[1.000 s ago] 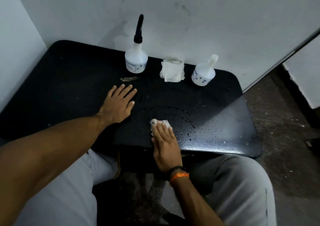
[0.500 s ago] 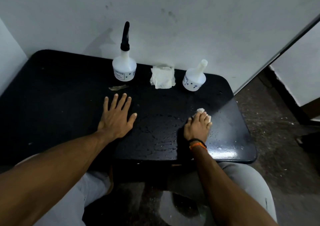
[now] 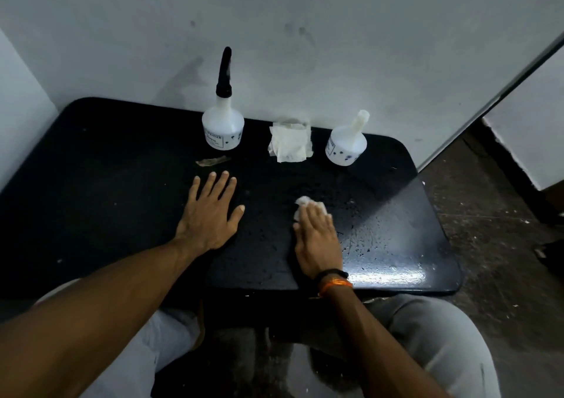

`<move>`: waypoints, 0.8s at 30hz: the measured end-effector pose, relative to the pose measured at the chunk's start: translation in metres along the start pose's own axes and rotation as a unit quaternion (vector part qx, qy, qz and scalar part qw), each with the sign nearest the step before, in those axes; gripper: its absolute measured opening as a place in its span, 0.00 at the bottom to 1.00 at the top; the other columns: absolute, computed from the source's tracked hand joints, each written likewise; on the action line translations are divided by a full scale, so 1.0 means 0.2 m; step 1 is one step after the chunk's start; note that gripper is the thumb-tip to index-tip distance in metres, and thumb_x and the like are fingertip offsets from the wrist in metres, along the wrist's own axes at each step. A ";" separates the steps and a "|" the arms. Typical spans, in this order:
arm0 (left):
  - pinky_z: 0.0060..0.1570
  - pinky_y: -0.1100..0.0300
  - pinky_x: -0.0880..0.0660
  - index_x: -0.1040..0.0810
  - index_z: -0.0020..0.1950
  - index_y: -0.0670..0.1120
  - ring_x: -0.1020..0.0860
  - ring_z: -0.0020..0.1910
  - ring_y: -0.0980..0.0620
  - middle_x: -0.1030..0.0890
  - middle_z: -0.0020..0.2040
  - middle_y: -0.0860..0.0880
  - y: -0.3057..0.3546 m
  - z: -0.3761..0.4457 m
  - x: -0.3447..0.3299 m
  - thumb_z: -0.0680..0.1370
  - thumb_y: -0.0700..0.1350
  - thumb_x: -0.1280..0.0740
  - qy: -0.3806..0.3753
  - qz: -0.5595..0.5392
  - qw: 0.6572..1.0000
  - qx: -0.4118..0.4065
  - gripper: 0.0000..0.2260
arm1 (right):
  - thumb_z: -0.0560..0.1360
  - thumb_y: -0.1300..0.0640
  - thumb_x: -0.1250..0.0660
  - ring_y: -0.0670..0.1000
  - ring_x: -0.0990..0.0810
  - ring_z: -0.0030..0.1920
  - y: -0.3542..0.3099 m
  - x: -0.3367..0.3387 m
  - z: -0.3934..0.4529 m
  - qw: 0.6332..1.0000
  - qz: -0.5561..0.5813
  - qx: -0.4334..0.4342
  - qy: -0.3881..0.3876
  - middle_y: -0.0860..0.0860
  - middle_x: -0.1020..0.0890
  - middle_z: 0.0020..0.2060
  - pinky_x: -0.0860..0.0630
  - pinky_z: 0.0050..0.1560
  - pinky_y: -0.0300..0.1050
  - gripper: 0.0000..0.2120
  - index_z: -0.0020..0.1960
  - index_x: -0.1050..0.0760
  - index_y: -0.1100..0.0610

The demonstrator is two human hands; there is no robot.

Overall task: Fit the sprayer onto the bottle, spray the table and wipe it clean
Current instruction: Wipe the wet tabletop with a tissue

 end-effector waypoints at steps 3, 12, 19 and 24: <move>0.79 0.42 0.54 0.45 0.82 0.46 0.48 0.81 0.45 0.45 0.82 0.46 0.00 0.00 0.02 0.81 0.62 0.54 -0.004 -0.009 1.000 0.004 0.33 | 0.85 0.52 0.50 0.57 0.52 0.81 0.12 0.04 0.08 0.996 -0.013 -0.090 -0.001 0.58 0.46 0.81 0.56 0.80 0.52 0.27 0.81 0.50 0.60; 0.80 0.45 0.54 0.39 0.80 0.48 0.46 0.81 0.49 0.40 0.81 0.49 0.00 -0.01 0.05 0.82 0.58 0.52 0.014 -0.081 0.996 0.014 0.28 | 0.84 0.55 0.48 0.60 0.51 0.81 -0.32 -0.07 0.56 0.998 -0.021 0.002 -0.058 0.63 0.48 0.80 0.55 0.79 0.57 0.27 0.80 0.49 0.65; 0.80 0.53 0.54 0.35 0.79 0.47 0.41 0.80 0.55 0.34 0.78 0.51 -0.02 -0.02 0.11 0.82 0.51 0.55 0.040 -0.248 0.967 0.046 0.26 | 0.78 0.61 0.42 0.58 0.50 0.81 -0.56 -0.13 0.19 0.976 0.034 0.198 -0.080 0.58 0.45 0.80 0.55 0.80 0.55 0.32 0.81 0.47 0.61; 0.80 0.55 0.56 0.37 0.80 0.50 0.43 0.80 0.56 0.35 0.79 0.52 -0.03 -0.01 0.11 0.86 0.48 0.49 0.028 -0.273 0.960 0.055 0.21 | 0.85 0.49 0.48 0.51 0.47 0.81 -0.40 -0.12 -0.07 0.981 0.004 0.191 -0.045 0.51 0.42 0.80 0.50 0.80 0.53 0.27 0.81 0.45 0.55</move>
Point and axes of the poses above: each hand's wrist, its own z-axis towards the middle knuckle, its own x-axis out of the back of the hand, y = z × x, the point moved 1 cm from there along z, towards the middle knuckle
